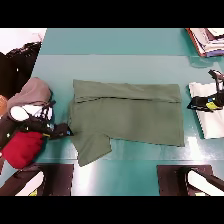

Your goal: Fold the shirts.

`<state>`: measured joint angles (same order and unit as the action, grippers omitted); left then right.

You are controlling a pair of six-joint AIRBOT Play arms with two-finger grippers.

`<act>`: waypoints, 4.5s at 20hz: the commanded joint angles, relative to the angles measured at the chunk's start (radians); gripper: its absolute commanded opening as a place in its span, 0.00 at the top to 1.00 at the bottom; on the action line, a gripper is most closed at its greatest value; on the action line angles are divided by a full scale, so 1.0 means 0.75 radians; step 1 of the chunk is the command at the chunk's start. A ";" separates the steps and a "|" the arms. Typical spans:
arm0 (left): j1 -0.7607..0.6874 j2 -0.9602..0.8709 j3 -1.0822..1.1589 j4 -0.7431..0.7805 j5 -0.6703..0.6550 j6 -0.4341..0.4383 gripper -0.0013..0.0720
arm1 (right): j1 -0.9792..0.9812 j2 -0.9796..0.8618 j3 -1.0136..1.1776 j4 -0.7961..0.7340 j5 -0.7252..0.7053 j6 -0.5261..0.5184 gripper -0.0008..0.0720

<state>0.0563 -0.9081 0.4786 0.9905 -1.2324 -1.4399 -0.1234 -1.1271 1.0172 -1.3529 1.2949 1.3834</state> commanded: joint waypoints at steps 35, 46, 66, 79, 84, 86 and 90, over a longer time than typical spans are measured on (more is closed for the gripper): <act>-0.204 0.054 0.026 -0.149 0.231 0.045 0.94 | -0.230 0.016 -0.575 0.165 0.030 -0.065 0.75; -0.204 0.514 0.092 0.052 -0.230 -0.255 0.94 | -0.287 0.561 -0.568 0.012 0.406 -0.100 0.96; -0.199 -0.570 0.860 0.063 0.496 -0.001 0.93 | 0.043 -0.586 0.547 0.188 0.049 0.020 0.96; -0.203 -0.559 0.995 0.025 0.278 0.001 0.92 | -0.316 -0.768 0.541 0.448 0.251 -0.286 0.26; -0.203 -0.562 0.995 0.007 0.249 -0.005 0.93 | -0.308 -0.897 0.480 0.595 0.264 -0.356 0.26; -0.203 -0.562 0.991 -0.013 0.234 -0.005 0.93 | -0.259 -0.939 0.480 0.593 0.261 -0.356 0.26; -0.203 -0.576 0.988 -0.149 0.244 -0.005 0.94 | -0.175 -0.954 0.480 0.594 0.204 -0.380 0.49</act>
<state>-0.0959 -1.3334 1.2205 0.9504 -1.0481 -1.4425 -0.2905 -1.8259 1.3823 -0.9051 1.4857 1.1194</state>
